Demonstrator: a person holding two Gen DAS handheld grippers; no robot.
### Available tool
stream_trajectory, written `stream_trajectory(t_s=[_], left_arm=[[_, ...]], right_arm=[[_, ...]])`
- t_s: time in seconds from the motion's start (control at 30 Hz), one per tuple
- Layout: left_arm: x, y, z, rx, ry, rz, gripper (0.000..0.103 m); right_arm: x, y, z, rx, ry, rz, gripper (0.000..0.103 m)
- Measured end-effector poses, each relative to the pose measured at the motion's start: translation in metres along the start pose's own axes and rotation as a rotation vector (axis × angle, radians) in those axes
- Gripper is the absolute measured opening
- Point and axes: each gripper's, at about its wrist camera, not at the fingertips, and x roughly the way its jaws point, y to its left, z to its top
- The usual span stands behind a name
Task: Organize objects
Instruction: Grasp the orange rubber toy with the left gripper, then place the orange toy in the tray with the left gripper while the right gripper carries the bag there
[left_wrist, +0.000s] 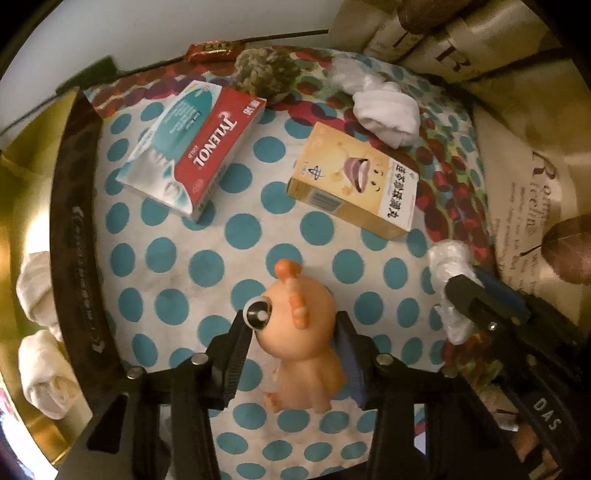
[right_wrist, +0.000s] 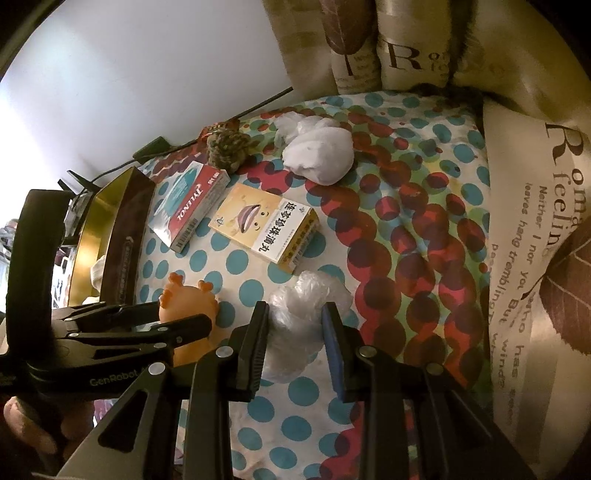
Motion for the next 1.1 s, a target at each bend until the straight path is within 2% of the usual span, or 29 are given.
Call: stream_trajectory(t_s=[0.17,0.4,0.57,0.73,1.1], left_arm=[[-0.004,0.002,-0.001,0.025,-0.019,0.003,0.044],[-0.032,0.012,-0.005,0.060,-0.104,-0.006,0.044],[-0.060,0.028,-0.008,0.052,-0.184,0.028,0.044],[-0.082,0.059,-0.013,-0.002,-0.244,0.064,0.044],[-0.107,0.152,-0.022,-0.161,-0.303,0.145,0.044]], right_arm=[[-0.002,-0.002,0.000,0.013,-0.007,0.002,0.028],[-0.003,0.001,0.001,0.017,-0.013,0.006,0.028],[-0.005,0.011,0.002,0.003,-0.022,0.012,0.028],[-0.006,0.024,0.003,-0.016,-0.029,0.016,0.028],[-0.010,0.056,0.000,-0.057,-0.045,0.017,0.028]])
